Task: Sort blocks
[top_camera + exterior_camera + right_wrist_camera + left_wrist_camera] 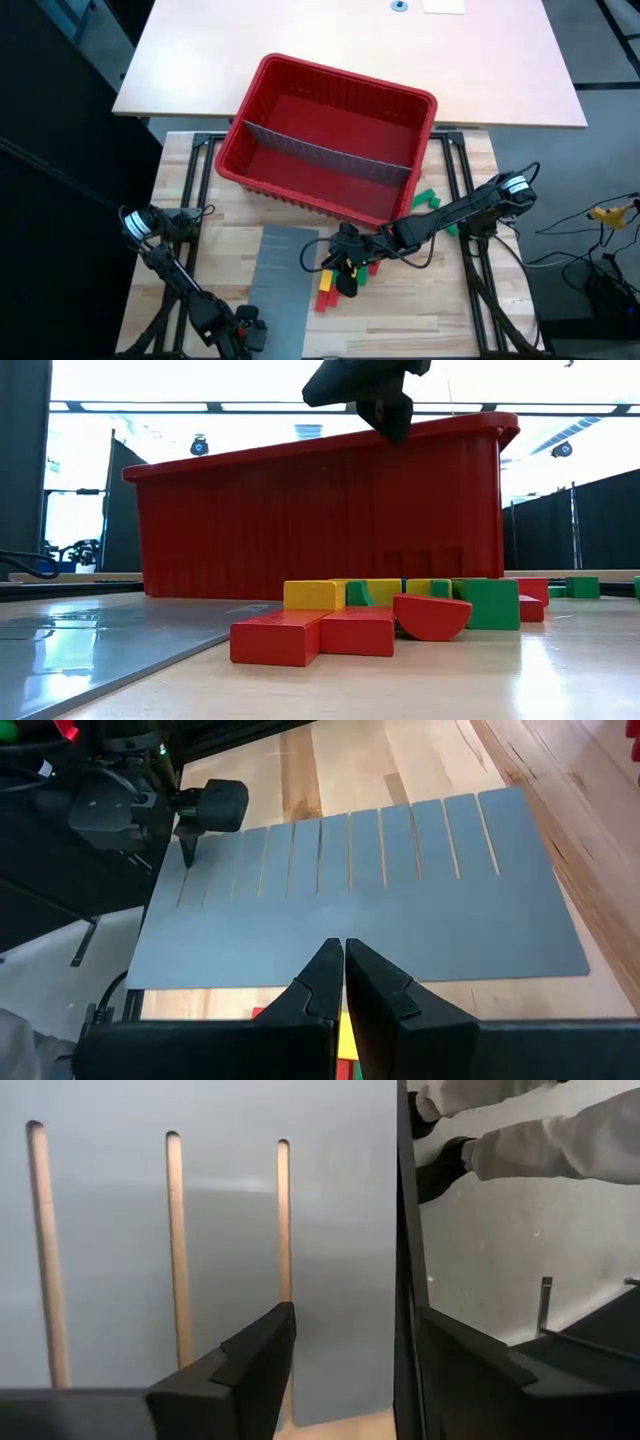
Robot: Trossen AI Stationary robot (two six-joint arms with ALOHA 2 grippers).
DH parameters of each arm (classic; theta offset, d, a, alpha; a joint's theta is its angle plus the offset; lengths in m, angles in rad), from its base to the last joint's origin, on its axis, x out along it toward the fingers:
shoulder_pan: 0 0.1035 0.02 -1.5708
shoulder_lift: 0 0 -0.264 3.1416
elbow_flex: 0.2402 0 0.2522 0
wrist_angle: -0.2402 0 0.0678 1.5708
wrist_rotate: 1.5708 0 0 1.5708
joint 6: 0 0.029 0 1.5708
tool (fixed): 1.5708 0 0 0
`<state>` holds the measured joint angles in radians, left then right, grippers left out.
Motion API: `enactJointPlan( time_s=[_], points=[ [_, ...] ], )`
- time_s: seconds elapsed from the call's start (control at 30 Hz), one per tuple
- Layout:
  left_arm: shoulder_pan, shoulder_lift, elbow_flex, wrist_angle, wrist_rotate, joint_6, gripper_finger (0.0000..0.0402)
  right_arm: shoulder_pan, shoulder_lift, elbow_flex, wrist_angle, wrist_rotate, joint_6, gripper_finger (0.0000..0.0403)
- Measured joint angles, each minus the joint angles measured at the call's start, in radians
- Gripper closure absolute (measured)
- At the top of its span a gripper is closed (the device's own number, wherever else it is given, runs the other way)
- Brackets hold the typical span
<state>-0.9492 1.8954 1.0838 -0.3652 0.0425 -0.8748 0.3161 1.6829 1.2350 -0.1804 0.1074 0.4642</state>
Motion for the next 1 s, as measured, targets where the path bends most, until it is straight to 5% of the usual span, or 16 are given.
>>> enactJointPlan(
  time_s=[0.5, 1.0],
  points=[
    [0.021, 0.0, -0.004, -0.026, -0.015, -0.01, 0.0391, 0.0, 0.0, 0.0, 0.0, 0.0, 0.001, 0.0403],
    [0.099, -0.002, -0.009, -0.06, -0.078, -0.126, 0.0401, 0.0, 0.0, 0.0, 0.0, -0.001, 0.0, 0.0403]
  ],
)
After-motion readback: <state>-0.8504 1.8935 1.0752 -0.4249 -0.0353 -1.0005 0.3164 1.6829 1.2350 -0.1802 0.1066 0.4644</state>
